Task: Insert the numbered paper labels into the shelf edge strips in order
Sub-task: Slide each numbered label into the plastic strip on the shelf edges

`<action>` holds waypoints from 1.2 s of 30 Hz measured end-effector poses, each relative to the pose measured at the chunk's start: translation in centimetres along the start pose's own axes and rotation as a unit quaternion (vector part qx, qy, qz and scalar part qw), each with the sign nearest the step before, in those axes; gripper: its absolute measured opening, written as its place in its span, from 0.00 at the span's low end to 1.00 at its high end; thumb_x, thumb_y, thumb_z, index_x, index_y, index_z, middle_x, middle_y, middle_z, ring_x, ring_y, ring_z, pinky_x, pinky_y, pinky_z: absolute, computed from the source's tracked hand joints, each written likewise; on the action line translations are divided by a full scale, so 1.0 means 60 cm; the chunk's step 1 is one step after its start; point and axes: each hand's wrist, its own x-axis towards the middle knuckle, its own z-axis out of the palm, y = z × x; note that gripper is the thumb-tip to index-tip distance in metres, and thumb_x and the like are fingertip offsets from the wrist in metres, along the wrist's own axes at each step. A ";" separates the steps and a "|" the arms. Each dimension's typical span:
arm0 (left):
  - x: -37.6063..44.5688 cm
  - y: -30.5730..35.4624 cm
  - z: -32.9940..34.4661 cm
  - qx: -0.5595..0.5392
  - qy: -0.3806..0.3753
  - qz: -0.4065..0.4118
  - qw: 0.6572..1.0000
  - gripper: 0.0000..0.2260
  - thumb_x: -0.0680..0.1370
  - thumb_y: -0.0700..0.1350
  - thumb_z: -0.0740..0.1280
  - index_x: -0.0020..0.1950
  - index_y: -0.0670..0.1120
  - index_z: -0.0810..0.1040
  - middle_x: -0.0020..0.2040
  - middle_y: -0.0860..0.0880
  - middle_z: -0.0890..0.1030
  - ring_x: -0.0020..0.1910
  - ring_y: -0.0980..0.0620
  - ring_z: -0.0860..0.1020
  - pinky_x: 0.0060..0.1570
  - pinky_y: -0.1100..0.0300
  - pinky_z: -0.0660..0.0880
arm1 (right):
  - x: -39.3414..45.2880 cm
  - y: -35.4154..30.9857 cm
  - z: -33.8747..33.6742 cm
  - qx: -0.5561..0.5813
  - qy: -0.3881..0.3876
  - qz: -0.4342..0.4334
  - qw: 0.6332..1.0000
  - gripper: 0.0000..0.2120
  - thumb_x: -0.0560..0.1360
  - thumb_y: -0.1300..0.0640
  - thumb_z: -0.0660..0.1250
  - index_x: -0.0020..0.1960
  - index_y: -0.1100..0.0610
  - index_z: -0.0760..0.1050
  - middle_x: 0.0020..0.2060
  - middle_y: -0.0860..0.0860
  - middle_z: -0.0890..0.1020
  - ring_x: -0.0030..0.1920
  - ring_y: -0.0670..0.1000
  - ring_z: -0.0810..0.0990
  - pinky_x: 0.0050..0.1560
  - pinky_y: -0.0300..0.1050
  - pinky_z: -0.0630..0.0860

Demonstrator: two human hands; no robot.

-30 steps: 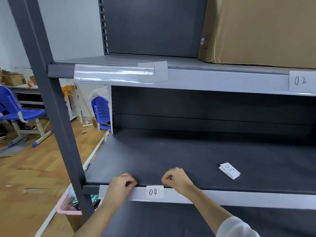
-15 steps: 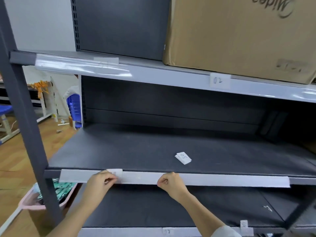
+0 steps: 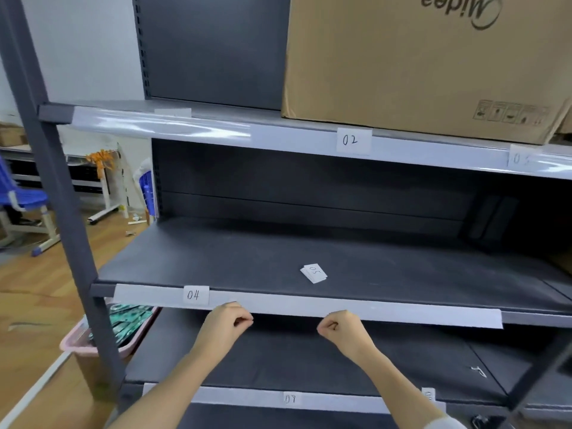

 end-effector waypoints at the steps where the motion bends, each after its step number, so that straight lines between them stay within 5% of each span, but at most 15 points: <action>1: 0.011 0.003 0.002 -0.003 -0.004 0.004 1.000 0.03 0.72 0.38 0.69 0.40 0.42 0.83 0.35 0.57 0.76 0.36 0.62 0.74 0.40 0.68 0.70 | 0.007 0.001 -0.004 -0.001 0.002 0.002 1.000 0.07 0.69 0.68 0.59 0.39 0.71 0.75 0.39 0.67 0.77 0.37 0.48 0.65 0.35 0.37 0.64; 4: 0.041 0.002 0.013 0.000 -0.008 0.017 1.000 0.05 0.72 0.37 0.68 0.39 0.43 0.82 0.35 0.57 0.76 0.35 0.63 0.74 0.39 0.70 0.70 | 0.029 0.002 -0.013 -0.010 0.003 0.015 1.000 0.08 0.70 0.67 0.60 0.40 0.72 0.75 0.35 0.60 0.75 0.37 0.47 0.66 0.33 0.36 0.64; 8: 0.068 -0.013 0.035 0.000 -0.022 0.020 1.000 0.06 0.72 0.36 0.67 0.38 0.43 0.82 0.35 0.56 0.75 0.34 0.63 0.73 0.36 0.74 0.67 | 0.063 0.004 -0.018 -0.023 0.029 0.026 0.999 0.09 0.68 0.68 0.58 0.41 0.75 0.71 0.37 0.68 0.69 0.37 0.48 0.62 0.32 0.40 0.56; 12: 0.096 -0.023 0.059 0.010 -0.029 0.032 0.999 0.05 0.72 0.37 0.68 0.40 0.44 0.83 0.34 0.62 0.73 0.34 0.67 0.71 0.36 0.74 0.66 | 0.099 0.011 -0.029 -0.004 0.040 0.046 0.998 0.11 0.71 0.65 0.59 0.44 0.72 0.75 0.30 0.56 0.70 0.33 0.49 0.63 0.28 0.36 0.59; 14: 0.110 -0.021 0.073 0.027 -0.025 0.046 0.998 0.05 0.73 0.36 0.67 0.43 0.43 0.83 0.37 0.57 0.76 0.40 0.58 0.74 0.38 0.71 0.67 | 0.120 0.013 -0.036 0.001 0.036 0.049 0.998 0.11 0.72 0.65 0.58 0.38 0.70 0.76 0.28 0.58 0.74 0.29 0.44 0.63 0.27 0.34 0.59; 17: 0.133 -0.016 0.084 0.037 -0.001 0.046 0.998 0.05 0.72 0.37 0.69 0.46 0.43 0.83 0.41 0.50 0.78 0.45 0.50 0.75 0.44 0.60 0.73 | 0.163 0.021 -0.046 0.009 0.030 0.049 0.998 0.15 0.73 0.64 0.61 0.29 0.63 0.75 0.21 0.46 0.72 0.25 0.43 0.64 0.27 0.32 0.61; 21: 0.153 -0.018 0.101 0.049 0.012 0.052 0.997 0.06 0.68 0.38 0.74 0.43 0.44 0.83 0.36 0.55 0.73 0.44 0.56 0.69 0.44 0.69 0.65 | 0.233 0.033 -0.050 0.016 0.056 0.047 0.997 0.13 0.73 0.60 0.64 0.45 0.73 0.75 0.36 0.68 0.75 0.33 0.51 0.64 0.34 0.40 0.61; 23: 0.159 -0.021 0.107 0.045 -0.003 0.056 0.997 0.05 0.67 0.38 0.74 0.41 0.45 0.84 0.34 0.60 0.73 0.42 0.59 0.68 0.43 0.71 0.65 | 0.262 0.035 -0.046 0.002 0.052 0.060 0.997 0.15 0.73 0.59 0.65 0.46 0.73 0.75 0.39 0.70 0.75 0.33 0.58 0.65 0.36 0.41 0.61; 25: 0.162 -0.027 0.110 0.043 -0.040 0.036 0.998 0.03 0.70 0.41 0.72 0.43 0.45 0.83 0.34 0.66 0.68 0.38 0.65 0.68 0.43 0.71 0.67 | 0.281 0.034 -0.044 -0.021 0.038 0.068 0.997 0.17 0.73 0.59 0.65 0.33 0.71 0.72 0.32 0.67 0.73 0.30 0.57 0.63 0.35 0.41 0.59; 27: 0.162 -0.032 0.114 0.029 -0.061 0.015 0.998 0.02 0.71 0.42 0.71 0.42 0.46 0.83 0.32 0.65 0.72 0.41 0.70 0.69 0.43 0.73 0.68 | 0.290 0.032 -0.045 -0.051 0.025 0.089 0.994 0.24 0.73 0.58 0.66 0.24 0.59 0.58 0.23 0.55 0.63 0.26 0.51 0.57 0.29 0.41 0.56; 30: 0.164 -0.035 0.114 0.001 -0.064 0.017 0.998 0.01 0.70 0.40 0.72 0.40 0.45 0.83 0.43 0.77 0.71 0.45 0.72 0.69 0.41 0.77 0.66 | 0.303 0.027 -0.043 -0.083 0.000 0.137 0.987 0.24 0.72 0.52 0.68 0.26 0.57 0.57 0.25 0.50 0.65 0.24 0.49 0.62 0.24 0.41 0.57; 36: 0.165 -0.046 0.123 -0.041 -0.056 0.004 0.998 0.03 0.68 0.38 0.73 0.37 0.45 0.83 0.40 0.76 0.73 0.43 0.71 0.71 0.40 0.77 0.67 | 0.309 0.023 -0.043 -0.083 -0.014 0.160 0.983 0.15 0.69 0.51 0.70 0.33 0.58 0.67 0.29 0.49 0.71 0.37 0.53 0.74 0.25 0.39 0.63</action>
